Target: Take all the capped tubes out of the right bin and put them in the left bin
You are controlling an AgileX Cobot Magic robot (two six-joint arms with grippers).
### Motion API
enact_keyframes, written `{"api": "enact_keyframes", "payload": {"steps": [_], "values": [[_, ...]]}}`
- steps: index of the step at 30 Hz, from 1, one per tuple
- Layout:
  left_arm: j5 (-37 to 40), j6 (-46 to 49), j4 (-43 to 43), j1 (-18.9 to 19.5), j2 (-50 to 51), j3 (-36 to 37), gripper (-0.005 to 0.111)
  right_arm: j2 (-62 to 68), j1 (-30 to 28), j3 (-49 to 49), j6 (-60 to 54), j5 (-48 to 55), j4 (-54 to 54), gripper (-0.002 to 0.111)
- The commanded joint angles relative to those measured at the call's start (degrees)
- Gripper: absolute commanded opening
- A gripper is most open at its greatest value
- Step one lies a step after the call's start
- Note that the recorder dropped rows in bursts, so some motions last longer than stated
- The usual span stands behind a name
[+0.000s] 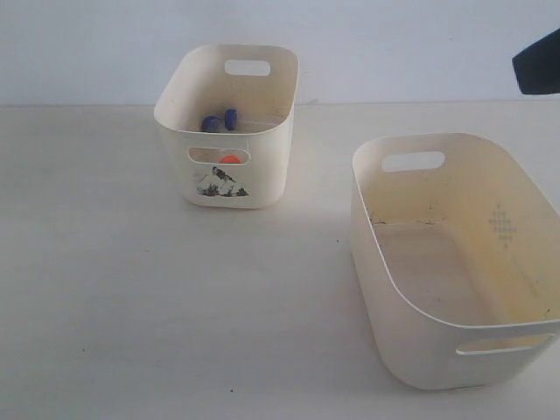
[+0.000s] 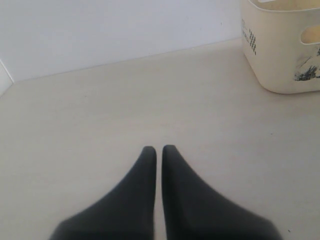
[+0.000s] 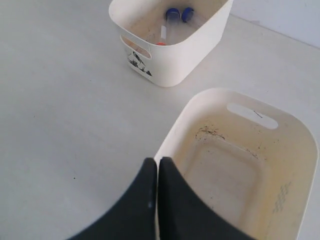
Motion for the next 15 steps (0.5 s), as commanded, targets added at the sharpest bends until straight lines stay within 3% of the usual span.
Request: {"api": "enact_keyframes", "payload": {"steps": [1, 15], "values": [[-0.18, -0.54, -0.18, -0.08, 0.03, -0.21, 0.004, -1.19, -0.19, 0.10, 0.44, -0.12, 0.05, 0.000], [-0.18, -0.54, -0.18, -0.08, 0.03, -0.21, 0.004, -1.19, -0.19, 0.10, -1.12, -0.15, -1.79, 0.000]]}}
